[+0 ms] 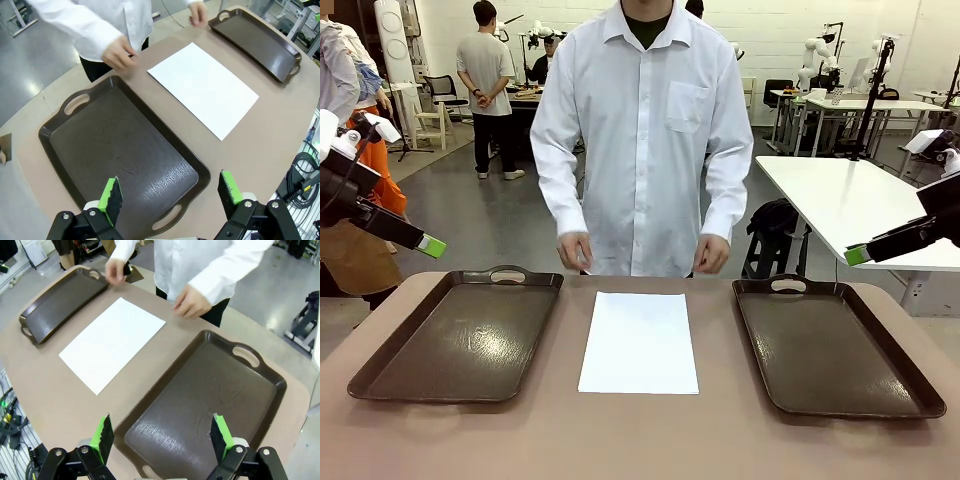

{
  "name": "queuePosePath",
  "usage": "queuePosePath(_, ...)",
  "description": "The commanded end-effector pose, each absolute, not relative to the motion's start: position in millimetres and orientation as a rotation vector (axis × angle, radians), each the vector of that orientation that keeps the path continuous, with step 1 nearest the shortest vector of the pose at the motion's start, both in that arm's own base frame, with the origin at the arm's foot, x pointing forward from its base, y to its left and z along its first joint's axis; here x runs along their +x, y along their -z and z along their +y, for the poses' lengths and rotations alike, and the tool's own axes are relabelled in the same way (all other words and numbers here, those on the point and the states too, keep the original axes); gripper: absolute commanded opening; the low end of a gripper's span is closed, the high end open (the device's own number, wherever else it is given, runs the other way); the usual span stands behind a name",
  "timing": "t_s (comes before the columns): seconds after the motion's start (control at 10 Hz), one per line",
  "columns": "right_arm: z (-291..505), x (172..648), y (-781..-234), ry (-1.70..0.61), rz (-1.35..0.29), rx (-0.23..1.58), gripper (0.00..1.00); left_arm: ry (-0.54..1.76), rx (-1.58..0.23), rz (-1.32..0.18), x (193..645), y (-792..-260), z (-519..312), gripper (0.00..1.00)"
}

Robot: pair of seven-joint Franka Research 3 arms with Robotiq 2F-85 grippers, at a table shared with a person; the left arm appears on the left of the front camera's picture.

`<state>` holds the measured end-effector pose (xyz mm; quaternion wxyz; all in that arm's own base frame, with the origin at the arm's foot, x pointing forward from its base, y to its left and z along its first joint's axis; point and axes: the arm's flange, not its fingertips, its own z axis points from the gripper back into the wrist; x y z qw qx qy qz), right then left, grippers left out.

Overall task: Sort the A4 documents.
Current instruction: Receive the A4 Paper.

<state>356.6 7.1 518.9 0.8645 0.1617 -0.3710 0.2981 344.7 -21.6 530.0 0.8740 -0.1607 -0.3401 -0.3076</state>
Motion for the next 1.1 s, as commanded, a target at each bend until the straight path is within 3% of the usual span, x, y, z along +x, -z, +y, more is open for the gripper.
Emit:
queuePosePath(0.0,6.4,356.5,-519.0,-0.623,-0.779,0.341,1.00,0.644,-0.340,-0.716,343.9,-531.0,-20.7,1.00)
queuePosePath(1.0,6.4,356.5,-519.0,-0.623,-0.779,0.341,1.00,0.644,-0.340,-0.716,343.9,-531.0,-20.7,1.00)
